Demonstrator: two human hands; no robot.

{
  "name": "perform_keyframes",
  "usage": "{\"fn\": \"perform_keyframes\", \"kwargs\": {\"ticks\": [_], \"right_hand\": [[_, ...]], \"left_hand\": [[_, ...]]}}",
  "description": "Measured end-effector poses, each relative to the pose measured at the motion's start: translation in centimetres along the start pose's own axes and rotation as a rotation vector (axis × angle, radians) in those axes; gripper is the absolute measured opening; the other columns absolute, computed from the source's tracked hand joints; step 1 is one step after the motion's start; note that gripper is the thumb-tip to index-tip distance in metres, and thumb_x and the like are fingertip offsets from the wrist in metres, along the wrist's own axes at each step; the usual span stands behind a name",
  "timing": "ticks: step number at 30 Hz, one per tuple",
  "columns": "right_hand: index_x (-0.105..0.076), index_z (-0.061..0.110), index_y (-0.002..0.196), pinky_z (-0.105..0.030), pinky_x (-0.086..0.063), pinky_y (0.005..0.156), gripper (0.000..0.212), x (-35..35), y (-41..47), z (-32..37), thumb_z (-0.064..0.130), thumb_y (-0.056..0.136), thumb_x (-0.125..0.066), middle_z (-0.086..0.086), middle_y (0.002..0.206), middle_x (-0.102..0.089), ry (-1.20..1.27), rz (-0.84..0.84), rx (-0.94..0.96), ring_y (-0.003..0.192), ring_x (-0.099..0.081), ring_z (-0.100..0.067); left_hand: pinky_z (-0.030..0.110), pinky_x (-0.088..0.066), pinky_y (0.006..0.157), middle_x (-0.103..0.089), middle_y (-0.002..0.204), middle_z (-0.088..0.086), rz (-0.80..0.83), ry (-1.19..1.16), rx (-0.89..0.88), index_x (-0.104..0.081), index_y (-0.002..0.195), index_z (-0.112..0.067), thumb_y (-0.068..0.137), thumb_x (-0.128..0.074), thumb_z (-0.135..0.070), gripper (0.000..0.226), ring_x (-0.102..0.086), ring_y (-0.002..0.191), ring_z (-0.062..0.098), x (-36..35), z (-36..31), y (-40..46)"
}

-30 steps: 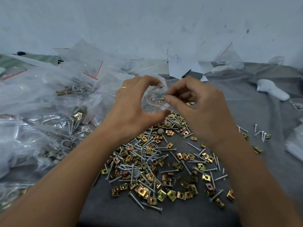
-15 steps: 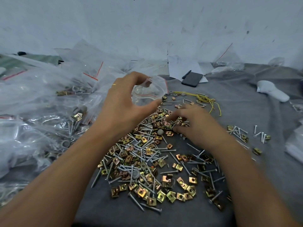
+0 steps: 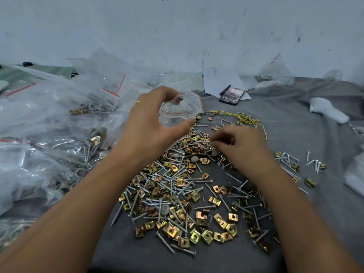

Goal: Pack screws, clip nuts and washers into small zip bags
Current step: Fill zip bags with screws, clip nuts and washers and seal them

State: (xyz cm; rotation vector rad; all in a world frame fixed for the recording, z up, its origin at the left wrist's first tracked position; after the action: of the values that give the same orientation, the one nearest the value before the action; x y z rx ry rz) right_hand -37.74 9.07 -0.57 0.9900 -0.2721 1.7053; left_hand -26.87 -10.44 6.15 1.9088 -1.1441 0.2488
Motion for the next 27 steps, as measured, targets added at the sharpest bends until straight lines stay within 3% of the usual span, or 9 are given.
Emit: {"fn": "perform_keyframes", "kwargs": {"ticks": [5,11,14,20,23,27], "right_hand": [[-0.078,0.027,0.090,-0.017,-0.057,0.074,0.016,1.9,-0.3,-0.9,0.014,0.084,-0.085,0.009,0.083,-0.077,0.294,-0.128,-0.044,0.080,-0.071,-0.001],[-0.077,0.016,0.096,-0.023,-0.059,0.073,0.012,3.8,-0.8,0.1,0.009,0.086,-0.081,-0.004,0.087,-0.080,0.725,-0.163,-0.018,0.080,-0.075,-0.014],[-0.076,0.014,0.097,-0.023,-0.058,0.072,0.011,4.5,-1.0,1.9,0.007,0.089,-0.078,-0.009,0.090,-0.079,0.808,-0.144,0.069,0.080,-0.074,-0.017],[-0.072,0.017,0.099,-0.022,-0.055,0.071,0.014,5.2,-1.6,5.8,0.004,0.093,-0.074,-0.002,0.086,-0.074,0.615,-0.106,0.273,0.078,-0.069,-0.013],[-0.072,0.018,0.099,-0.023,-0.056,0.076,0.011,5.0,-1.9,7.0,0.009,0.093,-0.075,0.006,0.086,-0.073,0.409,-0.136,0.319,0.083,-0.070,-0.012],[-0.075,0.018,0.097,-0.013,-0.052,0.074,0.010,4.4,-2.2,8.9,0.012,0.090,-0.079,0.014,0.084,-0.072,0.244,-0.232,0.378,0.083,-0.068,-0.001]], "left_hand": [[0.007,-0.035,0.098,-0.060,0.121,-0.023,0.013,0.004,0.007,-0.062,0.123,-0.031,0.086,-0.084,-0.044,0.045,-0.052,0.125,0.005,-0.1,0.1,0.0],[0.016,-0.036,0.102,-0.060,0.130,-0.017,0.073,0.021,0.013,-0.060,0.130,-0.034,0.082,-0.085,-0.047,0.056,-0.050,0.129,0.006,-0.9,-0.2,-0.2],[0.007,-0.033,0.097,-0.058,0.126,-0.022,0.091,0.066,-0.018,-0.059,0.130,-0.036,0.079,-0.084,-0.049,0.059,-0.050,0.126,0.004,-1.4,-0.7,-0.2],[0.036,-0.043,0.105,-0.055,0.121,-0.020,0.110,0.104,-0.066,-0.057,0.131,-0.034,0.077,-0.082,-0.055,0.062,-0.049,0.122,0.009,-2.1,-1.6,-0.4],[0.044,-0.045,0.105,-0.060,0.124,-0.014,0.117,0.121,-0.079,-0.058,0.131,-0.031,0.076,-0.078,-0.058,0.064,-0.051,0.123,0.013,-2.2,-1.9,-0.4],[0.048,-0.046,0.102,-0.063,0.124,-0.008,0.125,0.133,-0.082,-0.060,0.131,-0.027,0.076,-0.075,-0.055,0.064,-0.052,0.121,0.016,-2.5,-2.0,-0.4]]}}
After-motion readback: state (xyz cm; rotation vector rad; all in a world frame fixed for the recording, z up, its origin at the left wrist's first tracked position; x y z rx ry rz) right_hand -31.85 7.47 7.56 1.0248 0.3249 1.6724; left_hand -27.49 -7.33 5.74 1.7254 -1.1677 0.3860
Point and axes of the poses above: each hand's wrist, its own y-axis towards the middle knuckle, its own x-axis out of the back of the hand, z = x × y, the point moved 9 cm from there along y, towards the middle knuckle
